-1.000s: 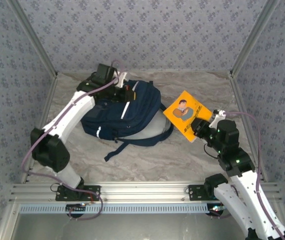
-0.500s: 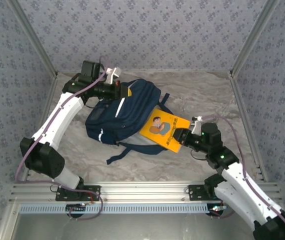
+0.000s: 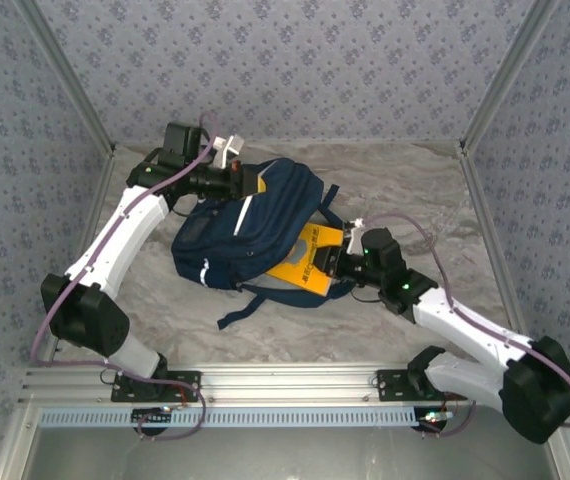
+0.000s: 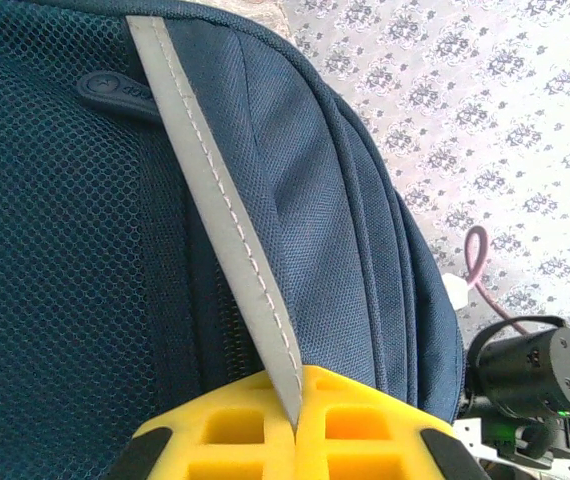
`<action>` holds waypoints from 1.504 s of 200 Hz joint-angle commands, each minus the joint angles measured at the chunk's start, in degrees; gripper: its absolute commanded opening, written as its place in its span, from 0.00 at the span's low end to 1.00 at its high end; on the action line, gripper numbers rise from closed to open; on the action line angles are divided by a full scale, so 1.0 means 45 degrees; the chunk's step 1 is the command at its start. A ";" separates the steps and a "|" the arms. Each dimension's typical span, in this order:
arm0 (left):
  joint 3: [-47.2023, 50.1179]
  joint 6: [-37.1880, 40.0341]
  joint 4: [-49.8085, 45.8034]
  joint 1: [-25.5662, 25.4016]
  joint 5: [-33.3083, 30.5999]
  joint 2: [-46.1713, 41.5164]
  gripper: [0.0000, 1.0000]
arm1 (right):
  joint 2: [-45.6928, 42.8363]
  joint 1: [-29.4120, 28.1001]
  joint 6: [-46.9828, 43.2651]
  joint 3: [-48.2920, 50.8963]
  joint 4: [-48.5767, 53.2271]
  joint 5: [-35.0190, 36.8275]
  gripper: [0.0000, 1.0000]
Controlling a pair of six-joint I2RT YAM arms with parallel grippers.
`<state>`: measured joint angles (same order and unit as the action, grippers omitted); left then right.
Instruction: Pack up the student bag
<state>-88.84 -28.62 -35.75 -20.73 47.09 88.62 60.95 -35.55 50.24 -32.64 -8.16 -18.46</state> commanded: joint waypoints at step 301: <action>-0.0708 -0.1386 0.3334 -0.0621 0.1578 -0.0489 0.00 | 1.1339 -0.1454 0.2152 -0.8194 -0.4016 0.1655 0.21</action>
<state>-88.14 -34.02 -31.18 -22.06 46.02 88.62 104.47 -41.12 54.83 -63.44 -21.54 -9.89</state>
